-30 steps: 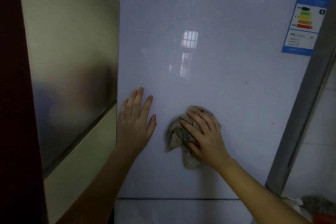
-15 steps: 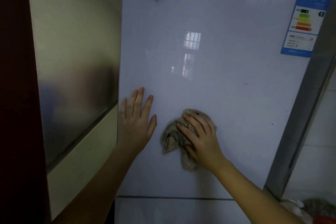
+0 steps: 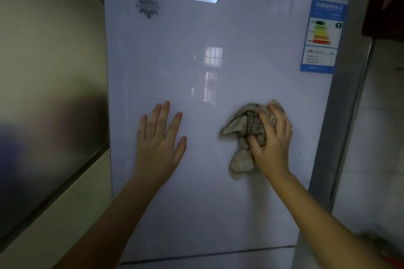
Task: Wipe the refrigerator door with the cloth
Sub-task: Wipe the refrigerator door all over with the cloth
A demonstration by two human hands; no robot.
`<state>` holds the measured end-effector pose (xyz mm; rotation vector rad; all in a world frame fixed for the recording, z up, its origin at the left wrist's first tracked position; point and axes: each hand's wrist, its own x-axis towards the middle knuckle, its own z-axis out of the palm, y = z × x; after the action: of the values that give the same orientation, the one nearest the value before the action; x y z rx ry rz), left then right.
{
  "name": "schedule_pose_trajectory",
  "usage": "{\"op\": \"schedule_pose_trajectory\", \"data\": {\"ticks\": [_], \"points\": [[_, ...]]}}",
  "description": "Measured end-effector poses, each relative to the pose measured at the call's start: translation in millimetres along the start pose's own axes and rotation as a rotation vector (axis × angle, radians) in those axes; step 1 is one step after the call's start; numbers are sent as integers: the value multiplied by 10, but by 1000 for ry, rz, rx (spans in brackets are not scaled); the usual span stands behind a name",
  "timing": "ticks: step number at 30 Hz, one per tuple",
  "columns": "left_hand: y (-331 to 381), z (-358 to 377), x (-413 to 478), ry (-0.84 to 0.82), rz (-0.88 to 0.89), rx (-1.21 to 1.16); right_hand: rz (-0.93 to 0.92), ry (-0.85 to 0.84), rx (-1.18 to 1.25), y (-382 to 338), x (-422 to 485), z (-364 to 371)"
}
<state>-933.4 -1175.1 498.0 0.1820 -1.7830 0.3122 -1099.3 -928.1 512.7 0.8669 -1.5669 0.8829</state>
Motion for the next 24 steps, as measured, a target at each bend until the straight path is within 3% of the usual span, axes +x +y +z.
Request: {"op": "schedule_pose_trajectory", "data": {"ticks": [5,12,19,24], "points": [[-52,57,-8,3,34,44,-111,-39,-77,204,-91,-39],[-92,89,-15,41,50,24,53,96,-7,29,316,-8],[-103,59,-15,44,58,21,-385,-48,-100,121,-19,133],[-104,26,-10,34,70,42,-202,23,-79,339,374,-48]]}}
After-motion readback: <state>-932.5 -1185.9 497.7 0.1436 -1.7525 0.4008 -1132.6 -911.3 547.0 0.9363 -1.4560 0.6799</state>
